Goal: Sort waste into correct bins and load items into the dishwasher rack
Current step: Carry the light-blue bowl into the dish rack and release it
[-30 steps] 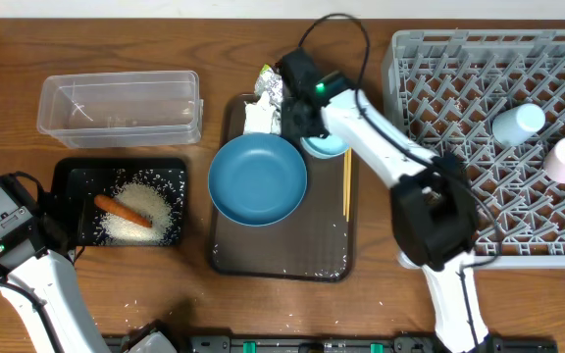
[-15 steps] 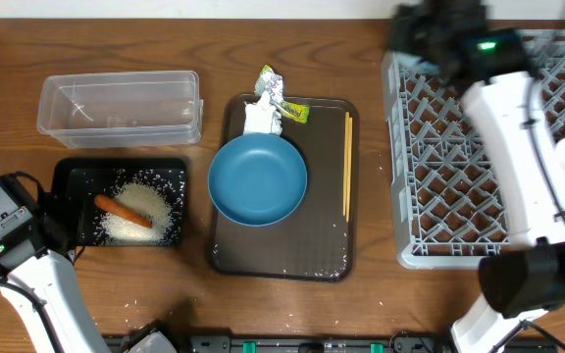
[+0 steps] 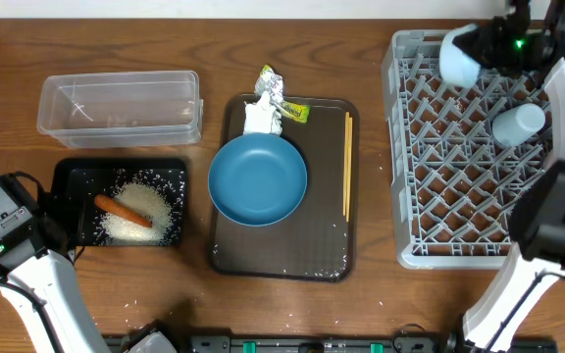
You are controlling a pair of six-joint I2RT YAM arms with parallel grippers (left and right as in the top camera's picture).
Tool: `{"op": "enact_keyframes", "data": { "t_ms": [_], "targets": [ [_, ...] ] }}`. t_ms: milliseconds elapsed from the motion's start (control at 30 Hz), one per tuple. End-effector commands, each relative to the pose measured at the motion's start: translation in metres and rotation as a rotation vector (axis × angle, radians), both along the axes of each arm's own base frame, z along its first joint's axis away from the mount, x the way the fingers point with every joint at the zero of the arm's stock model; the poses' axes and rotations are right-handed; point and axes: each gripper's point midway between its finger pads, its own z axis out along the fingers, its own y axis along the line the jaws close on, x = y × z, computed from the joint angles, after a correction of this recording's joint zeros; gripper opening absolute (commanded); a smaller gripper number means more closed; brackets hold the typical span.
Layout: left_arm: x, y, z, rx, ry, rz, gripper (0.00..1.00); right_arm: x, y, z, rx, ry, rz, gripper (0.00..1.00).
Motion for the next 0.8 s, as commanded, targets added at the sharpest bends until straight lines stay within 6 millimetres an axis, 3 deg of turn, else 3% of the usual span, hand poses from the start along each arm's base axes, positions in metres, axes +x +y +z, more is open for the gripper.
{"op": "enact_keyframes", "data": {
  "t_ms": [0, 167, 233, 333, 433, 567, 767],
  "targets": [
    [0.002, 0.004, 0.006, 0.013, -0.008, 0.005, 0.98, -0.007, 0.016, 0.007, 0.2, -0.059, 0.151, 0.01],
    [0.002, 0.004, 0.006, 0.013, -0.008, 0.005, 0.98, -0.006, 0.007, -0.007, 0.258, -0.035, 0.15, 0.01],
    [0.002, 0.004, 0.006, 0.013, -0.008, 0.005, 0.98, -0.008, 0.009, 0.0, 0.298, -0.044, 0.168, 0.01],
    [0.002, 0.004, 0.006, 0.013, -0.008, 0.005, 0.98, -0.013, 0.017, 0.028, 0.411, -0.11, 0.26, 0.01],
    [0.002, 0.004, 0.006, 0.013, -0.008, 0.005, 0.98, -0.012, 0.018, 0.034, 0.464, -0.068, 0.251, 0.01],
    [0.002, 0.004, 0.006, 0.013, -0.008, 0.005, 0.98, -0.012, 0.017, 0.032, 0.461, -0.056, 0.237, 0.01],
    [0.002, 0.004, 0.006, 0.013, -0.008, 0.005, 0.98, -0.004, 0.005, 0.008, 0.387, 0.024, 0.12, 0.01]
  ]
}}
